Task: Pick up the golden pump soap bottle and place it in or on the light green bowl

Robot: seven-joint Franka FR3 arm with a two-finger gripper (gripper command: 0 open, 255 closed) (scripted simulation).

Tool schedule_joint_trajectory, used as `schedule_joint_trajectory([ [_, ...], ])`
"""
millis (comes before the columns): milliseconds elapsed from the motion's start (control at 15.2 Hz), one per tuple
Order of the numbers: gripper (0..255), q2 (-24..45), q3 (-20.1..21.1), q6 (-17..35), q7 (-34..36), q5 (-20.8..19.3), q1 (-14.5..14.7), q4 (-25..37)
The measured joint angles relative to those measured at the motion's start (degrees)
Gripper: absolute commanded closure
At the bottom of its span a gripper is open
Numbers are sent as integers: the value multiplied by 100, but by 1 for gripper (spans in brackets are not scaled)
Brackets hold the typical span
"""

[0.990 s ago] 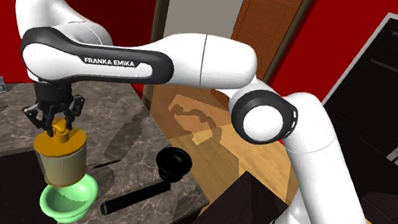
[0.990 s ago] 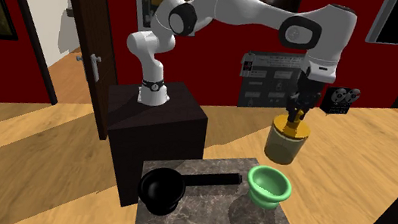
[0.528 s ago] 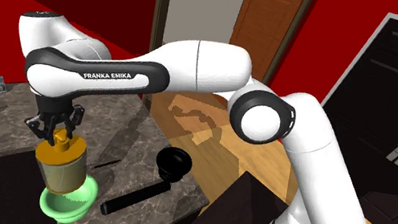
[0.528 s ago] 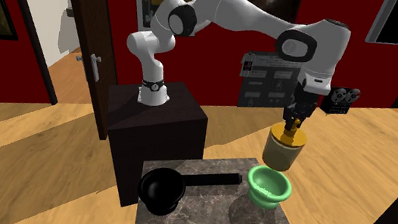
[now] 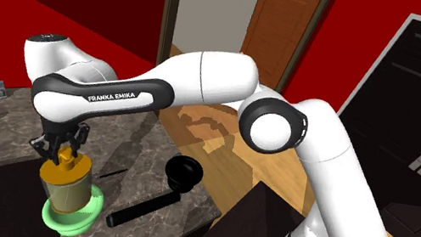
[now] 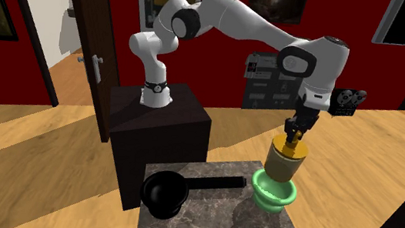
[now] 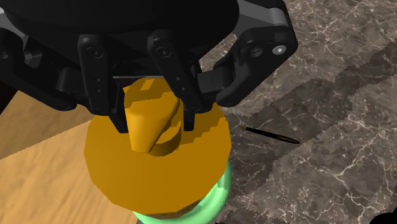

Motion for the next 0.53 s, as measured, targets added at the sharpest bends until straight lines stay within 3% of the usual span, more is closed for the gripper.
schedule_joint_trajectory([
  [528, 255, 200, -41, 470, 27, -52, -18, -276],
])
